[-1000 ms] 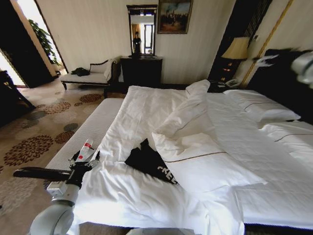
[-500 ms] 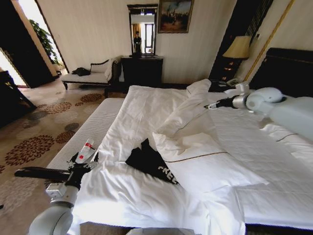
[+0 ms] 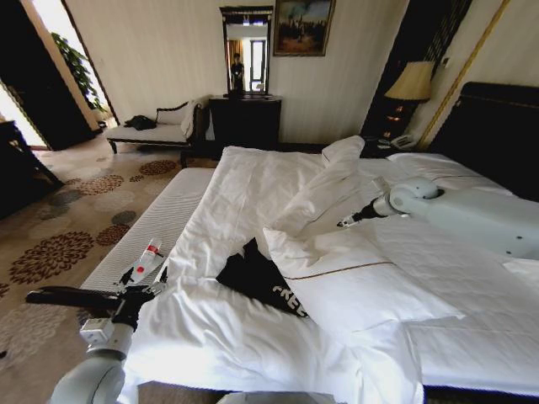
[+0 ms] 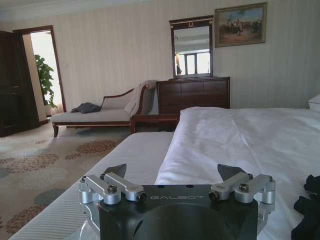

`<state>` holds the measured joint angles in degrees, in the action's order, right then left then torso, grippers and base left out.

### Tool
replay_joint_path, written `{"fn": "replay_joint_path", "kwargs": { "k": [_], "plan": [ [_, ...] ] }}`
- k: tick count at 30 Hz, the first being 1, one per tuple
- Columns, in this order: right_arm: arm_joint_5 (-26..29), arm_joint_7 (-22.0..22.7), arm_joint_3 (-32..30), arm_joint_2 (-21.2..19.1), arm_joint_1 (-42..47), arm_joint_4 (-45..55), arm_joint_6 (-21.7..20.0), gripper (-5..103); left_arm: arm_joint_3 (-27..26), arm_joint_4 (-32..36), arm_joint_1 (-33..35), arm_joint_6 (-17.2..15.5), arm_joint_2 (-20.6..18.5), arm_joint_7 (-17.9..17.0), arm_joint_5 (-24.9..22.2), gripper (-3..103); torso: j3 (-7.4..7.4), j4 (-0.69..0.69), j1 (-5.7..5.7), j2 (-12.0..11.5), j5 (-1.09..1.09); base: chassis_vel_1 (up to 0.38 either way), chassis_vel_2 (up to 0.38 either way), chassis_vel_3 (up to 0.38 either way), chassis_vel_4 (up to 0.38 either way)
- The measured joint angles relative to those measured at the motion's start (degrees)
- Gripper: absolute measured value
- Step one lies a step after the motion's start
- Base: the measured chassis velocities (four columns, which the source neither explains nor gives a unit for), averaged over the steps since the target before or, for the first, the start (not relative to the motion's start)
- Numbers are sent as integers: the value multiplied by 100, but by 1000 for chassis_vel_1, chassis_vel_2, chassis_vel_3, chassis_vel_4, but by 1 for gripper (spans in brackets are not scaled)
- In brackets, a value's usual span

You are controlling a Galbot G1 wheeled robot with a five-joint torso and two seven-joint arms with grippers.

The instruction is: Fold the clothes on the bed.

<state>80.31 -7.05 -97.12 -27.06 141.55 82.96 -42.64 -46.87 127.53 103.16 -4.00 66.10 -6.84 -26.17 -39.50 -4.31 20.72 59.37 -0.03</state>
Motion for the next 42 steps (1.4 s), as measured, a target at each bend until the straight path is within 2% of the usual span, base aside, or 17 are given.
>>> {"fn": "replay_joint_path", "kwargs": {
  "k": [2, 3, 5, 8, 16, 19, 20, 23, 25, 29, 31, 35, 37, 38, 39, 41, 42],
  "plan": [
    [-108, -85, 238, 126, -108, 183, 1, 100, 32, -18, -24, 0, 11, 0, 9, 100, 0, 0, 0, 0, -1, 0, 0, 0, 0],
    [-259, -125, 414, 275, -139, 407, 6, 100, 55, -34, -51, 0, 27, -6, 12, 100, 0, -5, 0, 0, -1, 0, 0, 0, 0],
    [-367, -114, 458, 373, -56, 554, 12, 100, 73, -43, -76, 0, 71, -15, 14, 100, 0, -6, 0, 0, 0, 0, 0, 0, 0],
    [-452, -70, 453, 433, 112, 573, 19, 100, 113, -46, -80, 0, 139, -19, 39, 100, 0, 0, 0, 0, 0, 0, 0, 0, 0],
    [-703, -113, 396, 456, 371, 553, 35, 101, 108, -51, -41, 2, 157, -26, 68, 100, 0, -1, 0, 0, 1, 0, 0, 0, 0],
    [-642, -24, 347, 448, 378, 569, 37, 87, 98, -52, -35, 3, 154, -40, 58, 100, 0, -1, 0, 0, 0, 0, 0, 0, 0],
    [-642, -24, 347, 448, 378, 569, 37, 87, 98, -52, -35, 3, 154, -40, 58, 100, 0, -1, 0, 0, 0, 0, 0, 0, 0],
    [-583, 54, 347, 504, 308, 623, 41, 71, 115, -55, -55, 4, 154, -52, 58, 100, 0, 0, 0, 0, -1, 0, 0, 0, 0],
    [-577, 69, 350, 535, 300, 658, 42, 71, 123, -57, -65, 4, 155, -55, 57, 100, 0, 0, 0, 0, -1, 0, 0, 0, 0],
    [-571, 131, 387, 756, 289, 874, 47, 49, 126, -49, -85, 4, 144, -68, 34, 100, 0, -3, 0, 0, 0, 0, 0, 0, 0],
    [-572, 144, 394, 795, 287, 918, 47, 49, 122, -45, -84, 4, 138, -70, 16, 100, 0, -3, 0, 0, 0, 0, 0, 0, 0],
    [-556, 214, 430, 977, 203, 1137, 48, 28, 106, -12, -79, -3, 99, -90, -27, 100, 0, -2, 0, 0, 0, 0, 0, 0, 0],
    [-549, 224, 433, 998, 188, 1163, 48, 28, 106, 2, -79, -5, 98, -92, -27, 100, 0, -2, 0, 0, 0, 0, 0, 0, 0],
    [-526, 259, 439, 1048, 148, 1237, 48, 16, 106, 38, -80, -9, 101, -96, -27, 100, 0, -1, 0, 0, 0, 0, 0, 0, 0],
    [-517, 277, 443, 1074, 130, 1277, 48, 16, 106, 55, -80, -9, 105, -97, -27, 100, 0, -1, 0, 0, 0, 0, 0, 0, 0],
    [-499, 318, 461, 1131, 82, 1367, 49, 6, 106, 80, -75, -10, 113, -98, -25, 100, 0, -1, 0, 0, 1, 0, 0, 0, 0],
    [-499, 318, 461, 1131, 82, 1367, 49, 6, 106, 80, -75, -10, 113, -98, -25, 100, 0, -1, 0, 0, 1, 0, 0, 0, 0]
  ]
}}
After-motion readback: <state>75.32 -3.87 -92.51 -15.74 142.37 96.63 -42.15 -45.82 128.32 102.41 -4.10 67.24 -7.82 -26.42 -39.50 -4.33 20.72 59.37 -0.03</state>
